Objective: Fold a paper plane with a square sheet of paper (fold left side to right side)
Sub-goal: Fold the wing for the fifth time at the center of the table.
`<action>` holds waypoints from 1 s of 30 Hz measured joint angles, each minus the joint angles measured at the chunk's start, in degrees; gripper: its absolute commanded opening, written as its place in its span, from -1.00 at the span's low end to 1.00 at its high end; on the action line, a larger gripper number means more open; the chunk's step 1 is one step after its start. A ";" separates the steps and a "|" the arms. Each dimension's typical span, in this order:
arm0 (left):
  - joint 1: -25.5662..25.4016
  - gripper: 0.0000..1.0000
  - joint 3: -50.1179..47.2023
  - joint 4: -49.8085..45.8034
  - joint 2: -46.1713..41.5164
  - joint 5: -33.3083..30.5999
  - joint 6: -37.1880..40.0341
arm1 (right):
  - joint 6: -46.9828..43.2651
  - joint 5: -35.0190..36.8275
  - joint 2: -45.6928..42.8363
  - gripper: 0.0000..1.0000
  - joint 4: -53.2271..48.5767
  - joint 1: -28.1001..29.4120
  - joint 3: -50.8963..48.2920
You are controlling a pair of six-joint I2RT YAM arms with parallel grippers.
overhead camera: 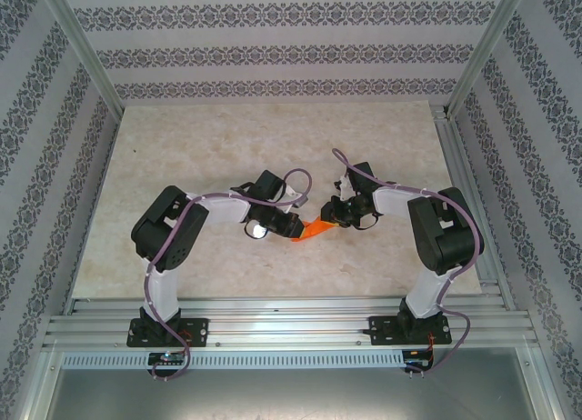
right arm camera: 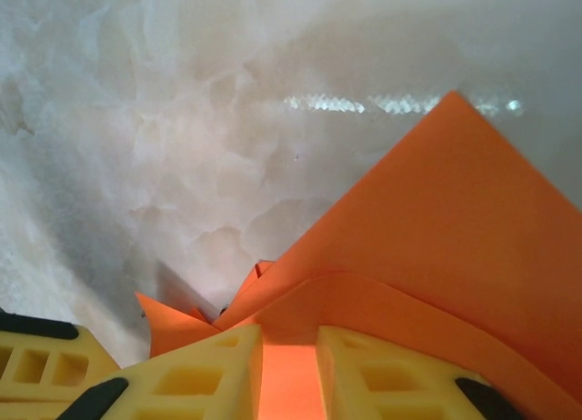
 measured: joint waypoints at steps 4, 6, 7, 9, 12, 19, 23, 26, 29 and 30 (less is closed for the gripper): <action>-1.81 -0.91 -2.14 0.70 -2.80 -2.84 2.84 | -0.02 0.50 -2.16 -0.43 -2.05 -0.11 -0.02; -2.36 -0.91 -3.91 1.60 -4.39 -4.46 4.13 | -0.22 0.81 -4.37 -0.38 -3.54 -0.57 0.00; -2.69 -0.91 -4.85 2.14 -5.14 -5.25 4.83 | -0.46 0.87 -5.75 -0.36 -4.50 -1.01 0.07; -2.73 -0.91 -6.25 3.19 -6.12 -6.58 6.10 | -1.16 0.85 -8.55 -0.34 -5.73 -1.86 0.35; -2.82 -0.91 -7.04 3.98 -6.51 -8.07 7.69 | -1.53 0.70 -10.51 -0.34 -6.10 -2.43 0.63; -3.43 -0.92 -7.82 6.32 -6.51 -9.51 9.29 | -5.18 -0.13 -10.40 -0.14 -6.54 -2.47 0.61; -3.43 -0.92 -8.66 6.95 -6.51 -9.81 9.57 | -10.60 -0.02 -9.75 -0.10 -8.57 -3.34 1.16; -3.43 -0.92 -9.25 7.87 -6.51 -9.97 9.70 | -13.07 -0.22 -6.97 -0.11 -9.44 -3.43 2.67; -3.43 -0.91 -9.79 8.76 -6.51 -10.01 9.73 | -13.55 -0.46 -5.03 -0.12 -9.25 -2.95 2.62; -3.43 -0.92 -10.01 9.09 -6.51 -10.01 9.73 | -13.55 -0.48 -4.48 -0.12 -9.01 -2.67 2.62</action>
